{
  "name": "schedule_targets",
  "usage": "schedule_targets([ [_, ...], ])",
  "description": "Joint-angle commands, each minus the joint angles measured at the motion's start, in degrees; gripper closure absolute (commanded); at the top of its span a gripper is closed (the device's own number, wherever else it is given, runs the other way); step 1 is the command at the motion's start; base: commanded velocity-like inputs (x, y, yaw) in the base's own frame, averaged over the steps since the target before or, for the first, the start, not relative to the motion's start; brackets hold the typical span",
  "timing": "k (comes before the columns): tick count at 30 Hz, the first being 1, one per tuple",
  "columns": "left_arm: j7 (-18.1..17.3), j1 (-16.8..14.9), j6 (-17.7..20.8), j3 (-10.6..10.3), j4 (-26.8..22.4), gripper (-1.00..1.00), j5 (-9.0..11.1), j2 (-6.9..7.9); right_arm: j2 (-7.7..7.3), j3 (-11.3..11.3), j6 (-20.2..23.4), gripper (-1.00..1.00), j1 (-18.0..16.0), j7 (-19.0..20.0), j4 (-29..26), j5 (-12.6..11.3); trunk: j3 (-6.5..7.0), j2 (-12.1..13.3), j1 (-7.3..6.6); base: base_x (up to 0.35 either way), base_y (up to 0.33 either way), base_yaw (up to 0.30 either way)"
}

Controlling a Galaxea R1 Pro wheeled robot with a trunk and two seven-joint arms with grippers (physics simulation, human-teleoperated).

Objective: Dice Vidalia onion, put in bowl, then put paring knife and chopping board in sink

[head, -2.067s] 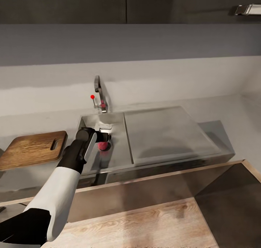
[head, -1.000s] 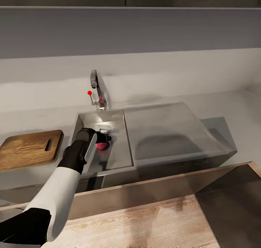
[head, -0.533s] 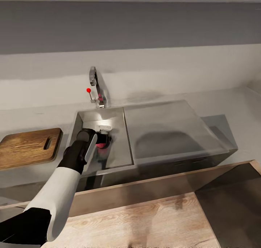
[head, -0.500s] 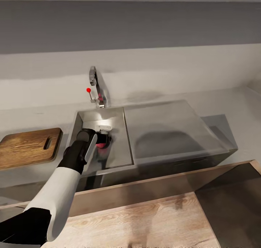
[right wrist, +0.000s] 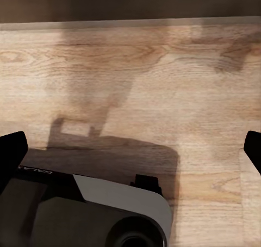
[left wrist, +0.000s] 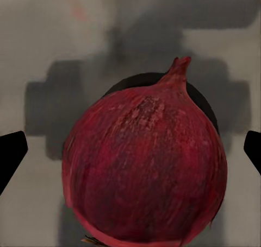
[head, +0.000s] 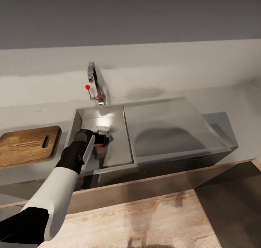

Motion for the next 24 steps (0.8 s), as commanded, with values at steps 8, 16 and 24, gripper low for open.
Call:
schedule_targets([
  [8, 0.26, -0.03, 0.24, -0.08, 0.19, 1.0, 0.07, -0.02, -0.02, 0.13, -0.17, -1.0, -0.03, 0.27, 0.03, -0.25, -0.75, -0.04, 0.0, 0.002, 0.0, 0.0],
  [16, 0.25, -0.03, 0.24, -0.09, -0.34, 1.0, -0.02, -0.07, -0.02, 0.13, -0.17, -1.0, -0.03, 0.25, 0.03, -0.25, -0.84, -0.04, 0.0, 0.037, 0.0, 0.0],
  [24, 0.32, -0.03, 0.41, 0.08, -3.7, 1.0, 0.0, -0.07, -0.03, 0.13, -0.19, -1.0, -0.03, 0.32, 0.03, -0.25, -0.84, -0.04, 0.0, 0.001, 0.0, 0.0],
])
